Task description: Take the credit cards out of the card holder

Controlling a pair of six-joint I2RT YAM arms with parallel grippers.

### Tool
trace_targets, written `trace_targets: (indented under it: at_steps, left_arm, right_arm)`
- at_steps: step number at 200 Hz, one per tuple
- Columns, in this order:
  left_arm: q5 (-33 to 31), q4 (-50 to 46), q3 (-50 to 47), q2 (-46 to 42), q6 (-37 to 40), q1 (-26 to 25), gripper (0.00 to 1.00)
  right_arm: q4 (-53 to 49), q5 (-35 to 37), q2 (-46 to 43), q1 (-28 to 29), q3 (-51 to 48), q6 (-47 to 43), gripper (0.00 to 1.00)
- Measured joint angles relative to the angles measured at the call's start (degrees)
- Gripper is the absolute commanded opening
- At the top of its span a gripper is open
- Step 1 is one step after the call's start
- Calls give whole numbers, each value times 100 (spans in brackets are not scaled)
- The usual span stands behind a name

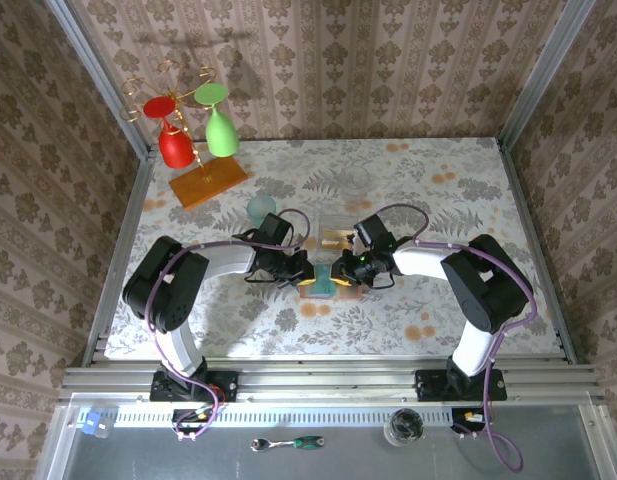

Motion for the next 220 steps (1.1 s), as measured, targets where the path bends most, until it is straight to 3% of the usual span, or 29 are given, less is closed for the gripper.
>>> trace_targets:
  at_steps: [220]
  left_arm:
    - [22, 33, 0, -2, -7, 7, 5]
  right_arm:
    - [-868, 168, -1180, -437, -184, -612, 3]
